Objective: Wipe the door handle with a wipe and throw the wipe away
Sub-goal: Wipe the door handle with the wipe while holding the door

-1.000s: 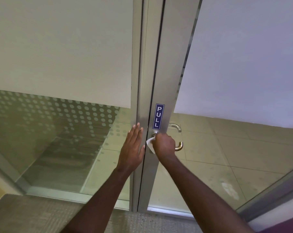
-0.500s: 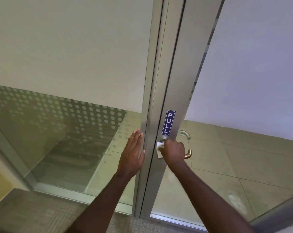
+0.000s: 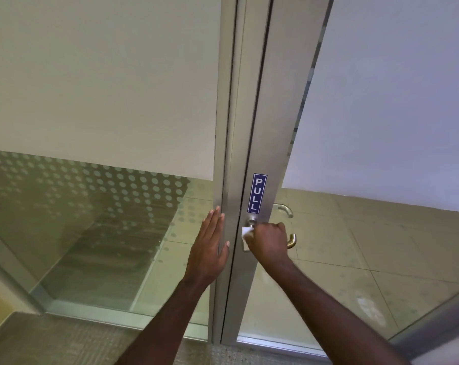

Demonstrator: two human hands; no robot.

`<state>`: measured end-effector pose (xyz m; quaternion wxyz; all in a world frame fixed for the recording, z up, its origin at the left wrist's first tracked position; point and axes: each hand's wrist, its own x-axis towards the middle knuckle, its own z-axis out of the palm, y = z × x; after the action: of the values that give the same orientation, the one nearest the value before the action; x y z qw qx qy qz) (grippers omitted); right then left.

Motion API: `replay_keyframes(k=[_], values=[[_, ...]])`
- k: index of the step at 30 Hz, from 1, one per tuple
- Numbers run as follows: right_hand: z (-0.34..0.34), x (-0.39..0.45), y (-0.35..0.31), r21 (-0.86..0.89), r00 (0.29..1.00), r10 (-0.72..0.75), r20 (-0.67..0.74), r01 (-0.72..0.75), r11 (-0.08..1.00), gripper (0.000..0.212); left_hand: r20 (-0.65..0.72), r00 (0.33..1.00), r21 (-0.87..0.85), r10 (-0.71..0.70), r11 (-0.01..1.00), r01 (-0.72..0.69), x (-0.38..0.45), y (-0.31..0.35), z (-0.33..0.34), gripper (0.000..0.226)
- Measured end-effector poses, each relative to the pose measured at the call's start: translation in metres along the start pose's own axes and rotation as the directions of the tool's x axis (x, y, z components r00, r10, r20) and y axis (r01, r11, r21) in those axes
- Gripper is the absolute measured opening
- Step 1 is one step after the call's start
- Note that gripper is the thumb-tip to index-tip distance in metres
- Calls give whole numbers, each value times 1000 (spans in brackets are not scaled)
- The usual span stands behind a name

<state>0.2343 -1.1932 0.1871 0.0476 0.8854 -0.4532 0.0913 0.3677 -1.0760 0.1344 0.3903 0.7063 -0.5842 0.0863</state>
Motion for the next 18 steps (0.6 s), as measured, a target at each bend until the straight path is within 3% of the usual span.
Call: replay_keyframes(k=[5, 9, 12, 18], values=[[-3, 16, -12, 98, 991, 132, 16, -133, 986, 17, 28, 998, -12, 49, 999, -48, 3, 11, 14, 70], [3, -7, 6, -37, 1000, -10, 11, 11, 999, 3, 39, 997, -23, 63, 998, -62, 0, 12, 22, 74], [7, -17, 30, -141, 999, -49, 23, 52, 989, 12, 43, 997, -32, 67, 997, -66, -4, 11, 24, 77], [0, 0, -2, 20, 1000, -11, -7, 11, 1000, 14, 56, 998, -25, 23, 999, -22, -1, 18, 23, 71]])
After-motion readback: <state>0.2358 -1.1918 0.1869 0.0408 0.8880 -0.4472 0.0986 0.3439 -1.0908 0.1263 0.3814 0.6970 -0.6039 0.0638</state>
